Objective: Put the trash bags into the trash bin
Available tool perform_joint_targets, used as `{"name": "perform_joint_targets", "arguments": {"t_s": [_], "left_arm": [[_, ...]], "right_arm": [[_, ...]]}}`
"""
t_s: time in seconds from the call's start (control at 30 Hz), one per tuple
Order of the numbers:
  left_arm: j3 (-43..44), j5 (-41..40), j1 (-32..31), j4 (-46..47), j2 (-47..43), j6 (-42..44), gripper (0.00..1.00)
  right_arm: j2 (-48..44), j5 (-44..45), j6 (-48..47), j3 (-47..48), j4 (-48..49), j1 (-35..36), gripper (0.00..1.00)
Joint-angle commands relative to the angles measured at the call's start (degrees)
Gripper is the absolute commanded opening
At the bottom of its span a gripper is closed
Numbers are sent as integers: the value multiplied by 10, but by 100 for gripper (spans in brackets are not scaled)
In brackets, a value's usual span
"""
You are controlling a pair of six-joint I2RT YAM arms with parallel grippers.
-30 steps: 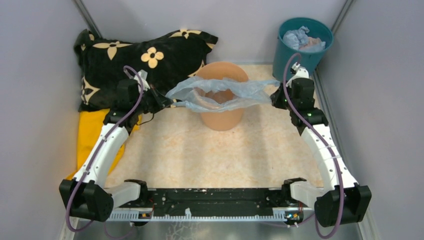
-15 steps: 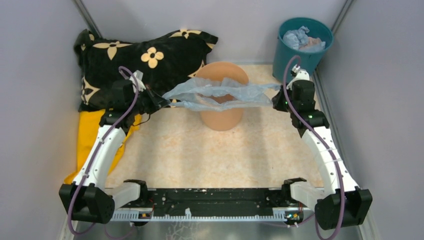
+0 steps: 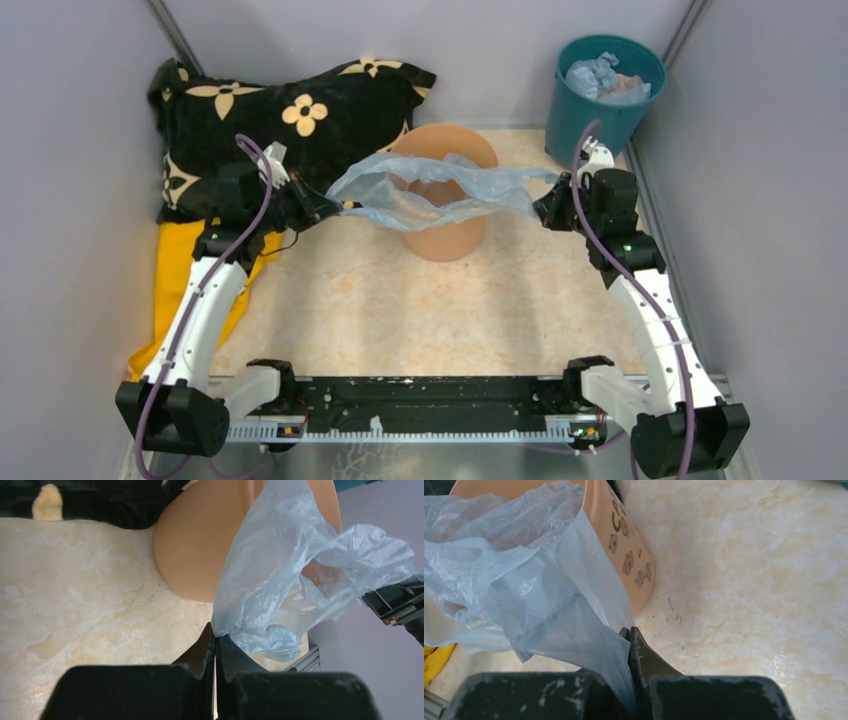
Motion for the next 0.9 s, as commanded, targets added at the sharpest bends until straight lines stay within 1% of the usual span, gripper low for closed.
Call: {"name": "perform_joint_targets", "arguments": {"t_s": [0.0, 0.27, 0.47, 0.73, 0.87], "left_arm": [[-2, 54, 4, 12, -5, 8, 0], [-35, 57, 4, 22, -6, 9, 0], [-66, 69, 4, 44, 21, 10, 0], [-75, 70, 4, 60, 55, 14, 0], [-80, 50, 4, 64, 64, 20, 0]], "right_arm": [[-14, -47, -8, -3, 5, -5, 0], [-2, -37, -6, -25, 2, -5, 0], [17, -10, -1, -44, 7, -5, 0], [53, 54, 10, -44, 5, -5, 0], [75, 91, 22, -44, 4, -5, 0]]}}
